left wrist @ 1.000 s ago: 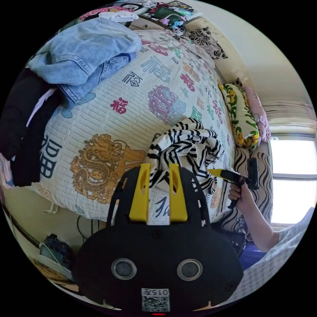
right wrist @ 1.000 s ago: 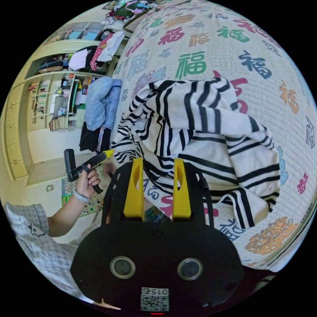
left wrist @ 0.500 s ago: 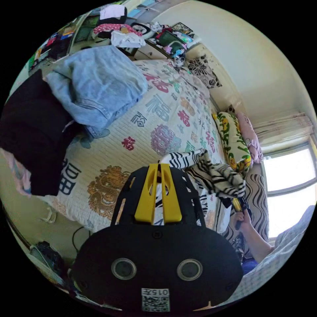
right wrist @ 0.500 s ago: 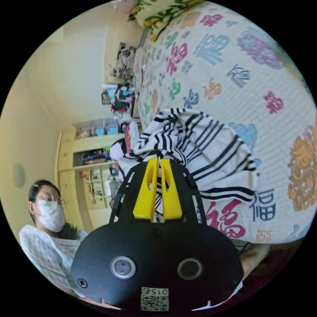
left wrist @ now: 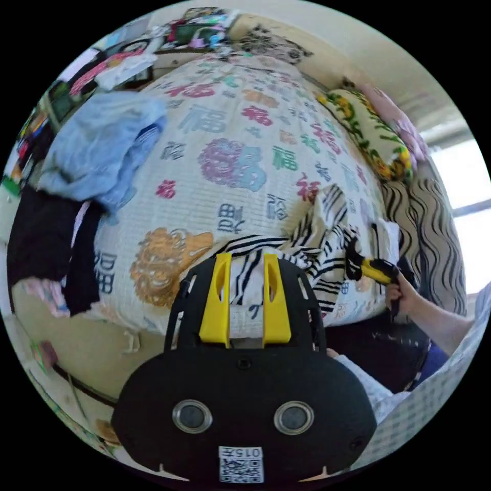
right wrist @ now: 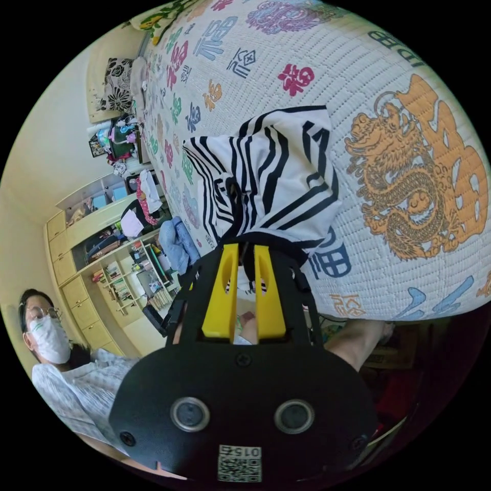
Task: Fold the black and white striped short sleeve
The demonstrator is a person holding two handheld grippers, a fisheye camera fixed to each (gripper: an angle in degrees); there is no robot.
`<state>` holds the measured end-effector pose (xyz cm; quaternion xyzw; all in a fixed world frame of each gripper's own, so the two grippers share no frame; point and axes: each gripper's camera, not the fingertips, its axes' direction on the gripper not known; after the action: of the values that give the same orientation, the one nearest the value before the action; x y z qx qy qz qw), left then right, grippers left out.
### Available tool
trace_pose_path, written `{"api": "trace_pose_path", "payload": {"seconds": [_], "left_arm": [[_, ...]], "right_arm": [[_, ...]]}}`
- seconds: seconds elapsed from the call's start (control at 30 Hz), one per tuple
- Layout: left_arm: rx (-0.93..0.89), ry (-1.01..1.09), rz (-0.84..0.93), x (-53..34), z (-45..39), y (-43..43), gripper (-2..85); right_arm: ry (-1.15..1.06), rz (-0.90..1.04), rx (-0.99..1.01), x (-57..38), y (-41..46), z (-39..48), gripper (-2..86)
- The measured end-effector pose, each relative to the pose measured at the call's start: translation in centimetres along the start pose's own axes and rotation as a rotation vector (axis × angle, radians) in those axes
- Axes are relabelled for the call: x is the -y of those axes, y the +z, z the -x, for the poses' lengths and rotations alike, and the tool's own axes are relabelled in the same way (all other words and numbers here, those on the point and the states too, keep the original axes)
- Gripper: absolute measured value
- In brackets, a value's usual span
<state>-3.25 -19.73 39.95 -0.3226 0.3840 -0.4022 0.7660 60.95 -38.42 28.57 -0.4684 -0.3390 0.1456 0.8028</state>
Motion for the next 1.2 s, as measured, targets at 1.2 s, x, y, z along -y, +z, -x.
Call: {"api": "trace_pose_path", "payload": {"seconds": [1.2], "left_arm": [[-0.211,0.604,0.171,-1.6,-36.8,-1.1,-0.3]], "right_arm": [[-0.449,-0.142,-0.426,-21.1,-17.1,7.4,-0.4]]}}
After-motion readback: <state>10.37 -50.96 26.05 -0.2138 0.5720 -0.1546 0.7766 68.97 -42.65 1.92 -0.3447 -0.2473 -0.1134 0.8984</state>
